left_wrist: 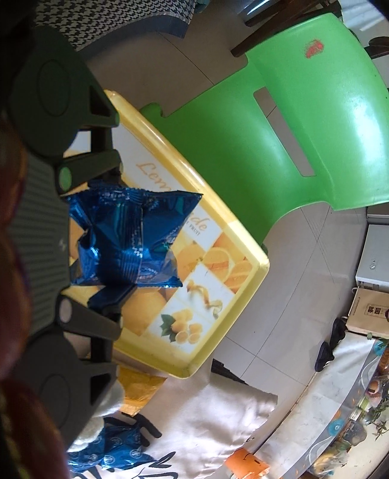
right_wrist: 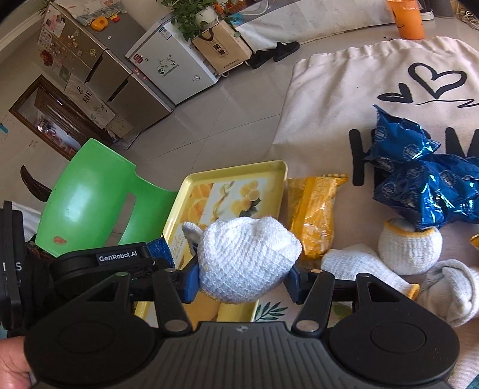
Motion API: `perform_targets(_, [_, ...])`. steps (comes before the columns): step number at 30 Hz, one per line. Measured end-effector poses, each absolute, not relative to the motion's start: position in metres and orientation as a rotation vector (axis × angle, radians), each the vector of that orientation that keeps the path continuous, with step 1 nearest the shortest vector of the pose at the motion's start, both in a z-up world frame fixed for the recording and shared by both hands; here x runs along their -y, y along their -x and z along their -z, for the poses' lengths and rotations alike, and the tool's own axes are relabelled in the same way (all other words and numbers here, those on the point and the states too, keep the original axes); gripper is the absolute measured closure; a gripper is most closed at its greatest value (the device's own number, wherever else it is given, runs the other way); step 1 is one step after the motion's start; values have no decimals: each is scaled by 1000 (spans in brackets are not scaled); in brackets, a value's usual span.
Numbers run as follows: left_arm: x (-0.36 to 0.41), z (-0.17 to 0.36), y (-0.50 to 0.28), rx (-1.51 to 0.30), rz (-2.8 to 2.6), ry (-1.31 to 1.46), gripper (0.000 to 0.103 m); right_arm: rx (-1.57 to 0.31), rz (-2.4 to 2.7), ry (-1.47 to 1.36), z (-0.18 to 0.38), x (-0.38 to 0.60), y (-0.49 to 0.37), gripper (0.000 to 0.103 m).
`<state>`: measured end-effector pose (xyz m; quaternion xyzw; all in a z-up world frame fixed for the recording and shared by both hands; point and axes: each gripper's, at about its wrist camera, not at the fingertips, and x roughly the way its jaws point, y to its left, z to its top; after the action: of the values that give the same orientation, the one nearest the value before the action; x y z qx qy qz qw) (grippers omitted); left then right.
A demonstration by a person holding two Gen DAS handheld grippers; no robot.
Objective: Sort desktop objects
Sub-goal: 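Carry both items over yellow tray and open both tools to release them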
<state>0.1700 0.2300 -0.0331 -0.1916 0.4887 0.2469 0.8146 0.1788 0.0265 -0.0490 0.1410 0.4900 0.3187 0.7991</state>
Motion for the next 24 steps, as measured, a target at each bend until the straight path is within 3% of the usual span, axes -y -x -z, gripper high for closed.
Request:
perform_targets(17, [-262, 30, -170, -1026, -622, 476, 45, -1106, -742, -302, 80, -83, -193, 45])
perform_targets(24, [-265, 28, -168, -1021, -669, 466, 21, -1079, -813, -268, 77, -96, -190, 33])
